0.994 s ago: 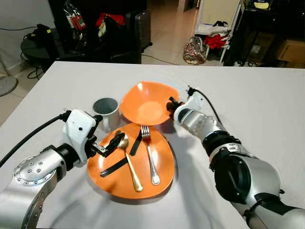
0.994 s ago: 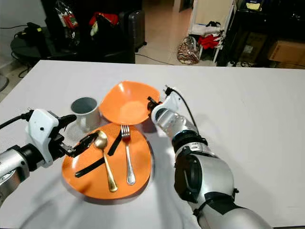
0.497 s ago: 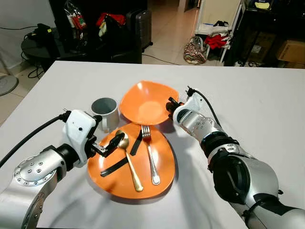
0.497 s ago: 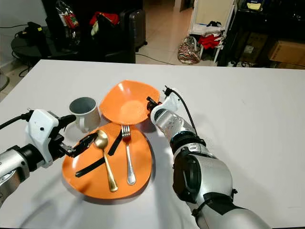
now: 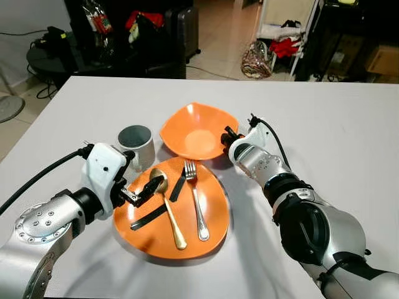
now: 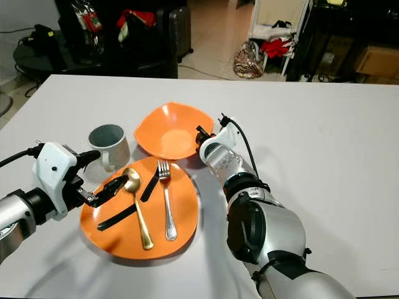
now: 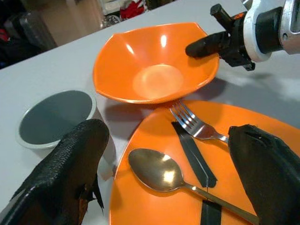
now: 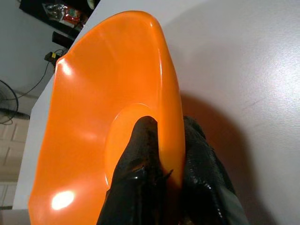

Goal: Setting the table

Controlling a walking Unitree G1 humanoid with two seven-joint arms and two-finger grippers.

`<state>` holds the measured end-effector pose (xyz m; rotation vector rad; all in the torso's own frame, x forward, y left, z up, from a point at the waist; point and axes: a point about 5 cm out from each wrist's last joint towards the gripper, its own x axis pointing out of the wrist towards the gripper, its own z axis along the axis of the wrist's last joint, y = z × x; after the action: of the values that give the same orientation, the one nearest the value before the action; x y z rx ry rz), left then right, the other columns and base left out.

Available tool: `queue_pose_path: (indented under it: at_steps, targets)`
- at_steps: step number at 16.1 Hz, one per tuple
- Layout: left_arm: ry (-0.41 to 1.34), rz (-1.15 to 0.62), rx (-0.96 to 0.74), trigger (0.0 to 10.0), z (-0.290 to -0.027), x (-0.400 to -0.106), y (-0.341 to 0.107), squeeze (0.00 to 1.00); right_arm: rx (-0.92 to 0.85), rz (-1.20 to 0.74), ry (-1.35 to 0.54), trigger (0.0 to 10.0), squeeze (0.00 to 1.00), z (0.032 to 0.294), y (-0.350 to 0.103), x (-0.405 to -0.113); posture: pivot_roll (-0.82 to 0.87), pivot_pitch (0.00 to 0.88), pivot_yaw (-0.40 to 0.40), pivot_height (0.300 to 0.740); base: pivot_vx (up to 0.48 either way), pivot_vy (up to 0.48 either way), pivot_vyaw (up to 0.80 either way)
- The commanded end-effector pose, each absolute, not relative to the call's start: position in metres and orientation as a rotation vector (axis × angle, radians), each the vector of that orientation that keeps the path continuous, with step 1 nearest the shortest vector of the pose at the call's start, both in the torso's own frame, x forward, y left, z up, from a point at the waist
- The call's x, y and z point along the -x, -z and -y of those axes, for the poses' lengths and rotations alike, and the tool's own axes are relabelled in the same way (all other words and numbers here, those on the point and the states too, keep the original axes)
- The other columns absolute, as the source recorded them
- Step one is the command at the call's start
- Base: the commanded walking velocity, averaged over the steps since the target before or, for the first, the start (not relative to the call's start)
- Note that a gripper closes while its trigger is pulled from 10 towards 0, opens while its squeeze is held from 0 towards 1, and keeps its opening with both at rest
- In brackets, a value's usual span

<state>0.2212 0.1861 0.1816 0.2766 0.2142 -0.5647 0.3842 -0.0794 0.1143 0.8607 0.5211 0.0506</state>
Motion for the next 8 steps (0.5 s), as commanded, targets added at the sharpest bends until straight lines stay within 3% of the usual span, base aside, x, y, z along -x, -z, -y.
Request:
queue_pose_path:
  at_steps: [1,3,4,8]
  targets:
    - [0.565,-0.213,-0.289,10.0,-0.1875,-0.2203,-0.1852,0.0,-0.878,-0.517,-0.022,10.0,0.0,0.0832,-0.1089,-0.3823,0.02,0.063,0.02,0.74,0.0,0.0,0.0]
    - [0.565,-0.215,-0.29,10.0,-0.1878,-0.2203,-0.1859,0.0,-0.885,-0.515,-0.023,10.0,0.0,0.0828,-0.1086,-0.382,0.02,0.063,0.02,0.74,0.0,0.0,0.0]
    - [0.564,-0.216,-0.291,10.0,-0.1881,-0.2199,-0.1863,0.0,-0.873,-0.52,-0.038,10.0,1.0,0.0804,-0.1068,-0.3807,0.03,0.061,0.018,0.74,0.0,0.0,0.0]
    - [0.56,-0.195,-0.278,10.0,-0.1858,-0.2212,-0.188,0.0,-0.886,-0.502,-0.08,10.0,1.0,0.0826,-0.1104,-0.3823,0.02,0.033,0.006,0.74,0.0,0.0,0.0]
